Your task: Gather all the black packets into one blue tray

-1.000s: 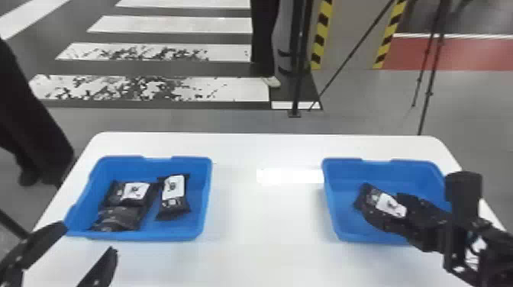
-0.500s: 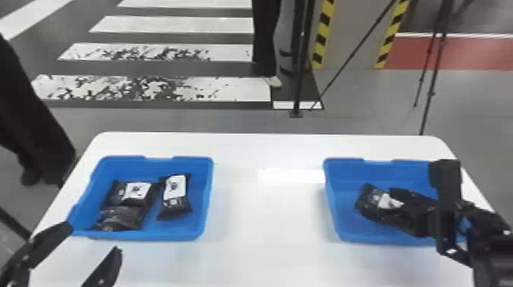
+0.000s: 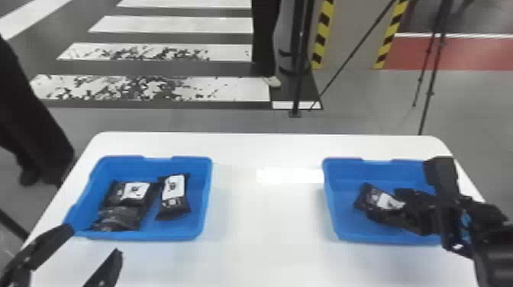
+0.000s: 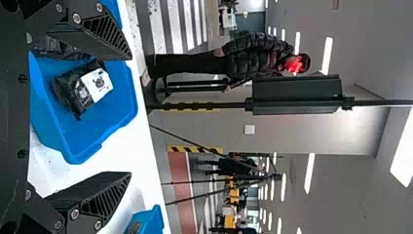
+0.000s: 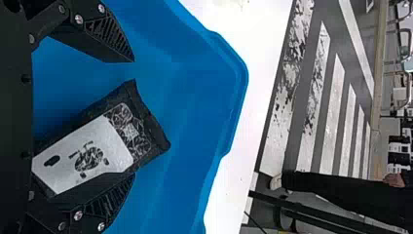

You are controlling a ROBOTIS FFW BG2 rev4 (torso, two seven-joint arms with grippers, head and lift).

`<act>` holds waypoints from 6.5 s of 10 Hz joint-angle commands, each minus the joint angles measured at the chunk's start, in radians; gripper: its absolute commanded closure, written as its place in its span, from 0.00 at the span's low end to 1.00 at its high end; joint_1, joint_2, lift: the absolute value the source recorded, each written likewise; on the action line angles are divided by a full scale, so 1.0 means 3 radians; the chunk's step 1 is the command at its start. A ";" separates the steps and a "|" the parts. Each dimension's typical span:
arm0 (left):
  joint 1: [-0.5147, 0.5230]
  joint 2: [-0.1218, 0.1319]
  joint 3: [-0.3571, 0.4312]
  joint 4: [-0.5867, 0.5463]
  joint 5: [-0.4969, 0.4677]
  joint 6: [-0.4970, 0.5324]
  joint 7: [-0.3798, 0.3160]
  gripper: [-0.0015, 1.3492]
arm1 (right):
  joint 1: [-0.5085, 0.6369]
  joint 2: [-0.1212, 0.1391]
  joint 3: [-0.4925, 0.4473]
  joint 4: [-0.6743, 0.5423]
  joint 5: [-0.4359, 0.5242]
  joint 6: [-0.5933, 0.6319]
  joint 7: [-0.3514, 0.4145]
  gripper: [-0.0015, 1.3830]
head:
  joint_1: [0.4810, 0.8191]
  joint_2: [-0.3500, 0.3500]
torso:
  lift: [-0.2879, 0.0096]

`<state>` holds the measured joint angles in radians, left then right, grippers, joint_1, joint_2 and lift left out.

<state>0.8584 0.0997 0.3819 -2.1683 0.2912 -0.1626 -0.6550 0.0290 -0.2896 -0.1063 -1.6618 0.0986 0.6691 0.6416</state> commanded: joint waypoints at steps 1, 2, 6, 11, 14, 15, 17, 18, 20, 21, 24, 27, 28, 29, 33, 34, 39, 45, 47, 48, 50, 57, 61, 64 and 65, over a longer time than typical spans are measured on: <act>-0.0014 0.0010 -0.0017 0.0016 0.0000 0.0010 -0.0005 0.15 | -0.0056 -0.0037 -0.0011 0.0054 0.0104 0.0044 -0.0001 0.14 | 0.63 0.46 | 0.60; -0.0014 0.0010 -0.0023 0.0024 0.0000 0.0018 -0.0010 0.15 | -0.0080 -0.0068 -0.0011 0.0103 0.0177 0.0077 -0.0001 0.14 | 0.63 0.44 | 0.60; -0.0080 0.0010 -0.0057 0.0098 0.0013 0.0051 -0.0036 0.15 | -0.0252 -0.0129 -0.0044 0.0406 0.0369 0.0175 0.0004 0.16 | 0.63 0.34 | 0.60; -0.0137 0.0010 -0.0097 0.0204 0.0020 0.0067 -0.0077 0.15 | -0.0399 -0.0144 0.0015 0.0684 0.0310 0.0289 0.0024 0.71 | 0.63 0.30 | 0.60; -0.0170 0.0010 -0.0110 0.0237 0.0027 0.0075 -0.0082 0.16 | -0.0465 -0.0134 0.0042 0.0684 0.0217 0.0330 0.0014 0.45 | 0.63 0.32 | 0.60; -0.0178 0.0015 -0.0123 0.0245 0.0027 0.0075 -0.0087 0.16 | -0.0498 -0.0129 0.0062 0.0676 0.0217 0.0330 -0.0001 0.36 | 0.63 0.32 | 0.60; -0.0186 0.0020 -0.0130 0.0261 0.0033 0.0084 -0.0087 0.16 | -0.0539 -0.0114 0.0102 0.0684 0.0183 0.0330 -0.0022 0.29 | 0.63 0.33 | 0.60; -0.0186 0.0020 -0.0136 0.0278 0.0060 0.0092 -0.0087 0.16 | -0.0555 -0.0108 0.0115 0.0700 0.0170 0.0330 -0.0032 0.29 | 0.63 0.34 | 0.60; -0.0219 0.0031 -0.0163 0.0302 0.0066 0.0084 -0.0087 0.16 | -0.0661 -0.0083 0.0155 0.0807 0.0163 0.0297 -0.0078 0.31 | 0.63 0.35 | 0.60; -0.0227 0.0031 -0.0176 0.0310 0.0066 0.0084 -0.0092 0.16 | -0.0727 -0.0078 0.0195 0.0856 0.0150 0.0297 -0.0099 0.44 | 0.63 0.35 | 0.60; -0.0243 0.0036 -0.0190 0.0327 0.0086 0.0084 -0.0092 0.16 | -0.0833 -0.0068 0.0208 0.0987 0.0150 0.0175 -0.0109 0.85 | 0.63 0.36 | 0.60; -0.0268 0.0056 -0.0223 0.0335 0.0100 0.0100 -0.0102 0.16 | -0.0522 0.0009 -0.0044 0.0479 0.0270 0.0117 -0.0129 0.92 | 0.63 0.37 | 0.60; -0.0268 0.0061 -0.0223 0.0327 0.0106 0.0100 -0.0107 0.16 | -0.0260 0.0050 -0.0217 0.0087 0.0270 0.0207 -0.0134 0.92 | 0.63 0.36 | 0.60; -0.0268 0.0072 -0.0256 0.0327 0.0133 0.0108 -0.0107 0.16 | 0.0010 0.0091 -0.0357 -0.0372 0.0323 0.0338 -0.0134 0.92 | 0.63 0.33 | 0.60; -0.0620 0.0189 -0.0635 0.0327 0.0352 0.0378 -0.0128 0.16 | 0.0959 0.0342 -0.0410 -0.2008 0.0290 0.0412 -0.0134 0.92 | 0.63 0.27 | 0.60; -0.0742 0.0204 -0.0768 0.0327 0.0479 0.0493 -0.0148 0.16 | 0.1065 0.0377 -0.0284 -0.2171 0.0236 0.0412 -0.0134 0.92 | 0.63 0.28 | 0.60; -0.1397 0.0307 -0.1399 0.0458 0.1044 0.1311 -0.0419 0.16 | 0.1212 0.0403 0.0082 -0.2548 0.0057 0.0404 -0.0114 0.92 | 0.63 0.29 | 0.60; -0.2117 0.0307 -0.2018 0.1096 0.1841 0.1213 -0.0445 0.16 | 0.1294 0.0382 0.0561 -0.2679 -0.0029 0.0428 -0.0068 0.92 | 0.63 0.29 | 0.60; -0.2264 0.0271 -0.2071 0.1333 0.1841 0.1155 -0.0445 0.18 | 0.1310 0.0372 0.0620 -0.2769 -0.0043 0.0436 -0.0063 0.92 | 0.63 0.30 | 0.60; -0.2354 0.0256 -0.2151 0.1497 0.1861 0.1131 -0.0445 0.30 | 0.1302 0.0362 0.0667 -0.2777 -0.0056 0.0436 -0.0063 0.92 | 0.63 0.31 | 0.60; -0.2526 0.0266 -0.2403 0.1759 0.2021 0.0967 -0.0460 0.70 | 0.1302 0.0352 0.0720 -0.2793 -0.0063 0.0445 -0.0058 0.92 | 0.63 0.32 | 0.60; -0.2395 0.0276 -0.2230 0.1759 0.1928 0.0517 -0.0455 0.90 | 0.1335 0.0372 0.0614 -0.2548 -0.0309 0.0551 -0.0047 0.13 | 0.63 0.35 | 0.60; -0.2092 0.0291 -0.1260 0.1750 0.1369 0.0362 -0.0588 0.90 | 0.1834 0.0592 -0.0031 -0.2466 -0.0581 0.0134 -0.0114 0.11 | 0.63 0.41 | 0.60; -0.2019 0.0296 -0.0635 0.1750 0.0818 0.0345 -0.0593 0.90 | 0.2472 0.0889 -0.0483 -0.2474 -0.1080 -0.0946 -0.0605 0.13 | 0.63 0.50 | 0.60; -0.2043 0.0291 -0.0442 0.1750 0.0505 0.0419 -0.0593 0.90 | 0.2587 0.0940 -0.0550 -0.2450 -0.1213 -0.0963 -0.0676 0.13 | 0.63 0.49 | 0.60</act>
<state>0.2498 0.1882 0.2116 -1.6432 0.5005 -0.0499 -0.8330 0.7794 -0.0191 -0.2558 -2.3971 -0.2397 0.3901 0.4395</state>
